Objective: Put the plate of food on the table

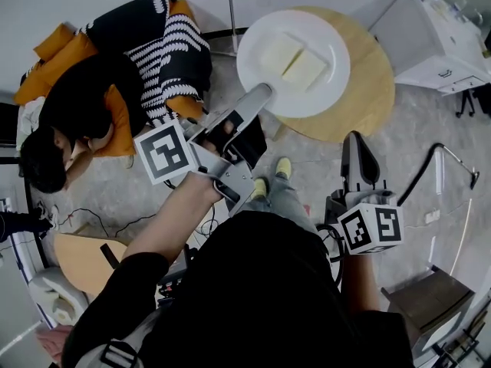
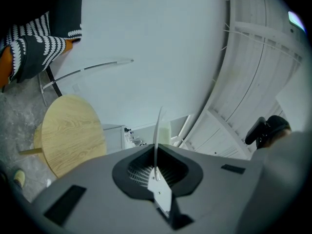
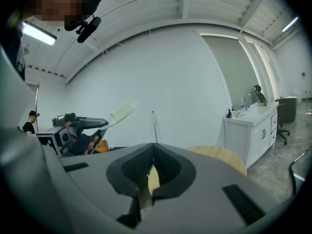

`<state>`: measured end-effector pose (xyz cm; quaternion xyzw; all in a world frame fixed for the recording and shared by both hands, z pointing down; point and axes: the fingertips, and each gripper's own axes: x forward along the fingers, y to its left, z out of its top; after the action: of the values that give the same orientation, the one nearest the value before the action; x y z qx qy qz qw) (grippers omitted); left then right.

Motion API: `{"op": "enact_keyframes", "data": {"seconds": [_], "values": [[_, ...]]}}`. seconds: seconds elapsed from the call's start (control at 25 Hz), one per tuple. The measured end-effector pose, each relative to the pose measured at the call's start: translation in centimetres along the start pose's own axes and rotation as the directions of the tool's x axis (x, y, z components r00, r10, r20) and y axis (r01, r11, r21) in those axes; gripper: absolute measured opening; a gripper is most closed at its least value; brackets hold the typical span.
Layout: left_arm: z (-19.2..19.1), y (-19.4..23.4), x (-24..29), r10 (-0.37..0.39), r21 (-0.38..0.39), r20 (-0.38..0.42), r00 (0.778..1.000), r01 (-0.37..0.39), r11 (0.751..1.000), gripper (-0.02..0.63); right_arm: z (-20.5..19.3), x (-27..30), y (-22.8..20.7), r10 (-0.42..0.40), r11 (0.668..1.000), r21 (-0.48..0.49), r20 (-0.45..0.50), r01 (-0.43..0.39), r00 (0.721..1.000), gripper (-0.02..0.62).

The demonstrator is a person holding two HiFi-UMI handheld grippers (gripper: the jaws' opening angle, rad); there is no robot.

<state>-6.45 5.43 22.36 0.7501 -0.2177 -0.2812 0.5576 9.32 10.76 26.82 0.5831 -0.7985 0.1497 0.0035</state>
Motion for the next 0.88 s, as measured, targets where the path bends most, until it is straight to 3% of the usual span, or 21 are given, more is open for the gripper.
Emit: {"op": "enact_keyframes", "data": {"seconds": [0.88], "values": [[2.5, 1.9, 11.2, 0.049, 0.057, 0.061, 0.997, -0.052, 0.997, 0.015, 3.4, 7.6, -10.4, 0.074, 0.996, 0.049, 0.038, -0.076, 0.996, 0.006]]}}
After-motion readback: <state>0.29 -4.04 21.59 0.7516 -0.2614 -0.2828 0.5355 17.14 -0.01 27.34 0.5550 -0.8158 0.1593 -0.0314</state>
